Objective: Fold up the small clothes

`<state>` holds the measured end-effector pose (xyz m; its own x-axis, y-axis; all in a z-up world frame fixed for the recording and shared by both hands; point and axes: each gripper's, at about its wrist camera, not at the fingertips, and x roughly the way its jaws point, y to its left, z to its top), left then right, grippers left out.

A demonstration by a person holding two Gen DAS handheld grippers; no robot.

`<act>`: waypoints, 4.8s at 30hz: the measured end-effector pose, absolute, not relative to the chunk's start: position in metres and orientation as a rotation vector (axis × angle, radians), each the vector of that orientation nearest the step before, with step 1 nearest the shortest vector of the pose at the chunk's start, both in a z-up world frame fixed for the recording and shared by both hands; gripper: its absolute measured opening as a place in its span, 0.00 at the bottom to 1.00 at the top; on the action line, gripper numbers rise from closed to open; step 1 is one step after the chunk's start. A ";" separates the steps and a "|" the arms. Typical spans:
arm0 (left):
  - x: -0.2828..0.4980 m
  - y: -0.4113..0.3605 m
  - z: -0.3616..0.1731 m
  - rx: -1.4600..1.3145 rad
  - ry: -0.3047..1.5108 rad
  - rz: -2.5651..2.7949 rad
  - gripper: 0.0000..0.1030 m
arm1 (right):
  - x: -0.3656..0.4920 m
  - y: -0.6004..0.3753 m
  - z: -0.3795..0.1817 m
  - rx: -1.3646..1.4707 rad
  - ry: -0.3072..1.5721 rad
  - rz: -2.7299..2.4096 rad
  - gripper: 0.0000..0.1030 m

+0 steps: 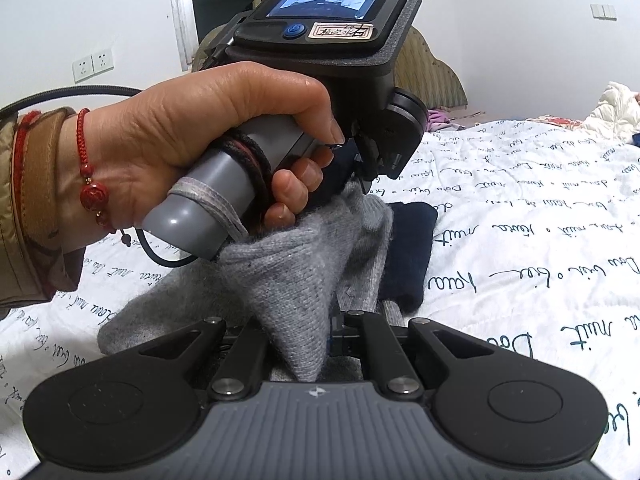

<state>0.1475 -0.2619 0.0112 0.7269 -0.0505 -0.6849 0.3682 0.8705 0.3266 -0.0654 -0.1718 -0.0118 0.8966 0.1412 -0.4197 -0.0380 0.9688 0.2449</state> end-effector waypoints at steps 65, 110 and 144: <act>0.178 -0.106 -0.002 0.259 0.702 -0.210 0.47 | 0.107 -0.300 -0.025 0.389 0.639 0.041 0.17; -0.018 -0.009 -0.007 0.363 0.522 -0.287 0.85 | -0.062 -0.264 -0.021 0.658 0.620 0.266 0.11; 0.011 -0.059 -0.012 0.223 0.776 -0.247 0.91 | -0.049 -0.184 -0.017 0.173 0.658 0.094 0.42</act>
<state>0.0113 -0.0593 -0.0116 0.6878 -0.1369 -0.7129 0.3002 0.9478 0.1076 -0.0495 -0.1840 -0.0165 0.7874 0.1416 -0.6000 -0.0322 0.9814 0.1893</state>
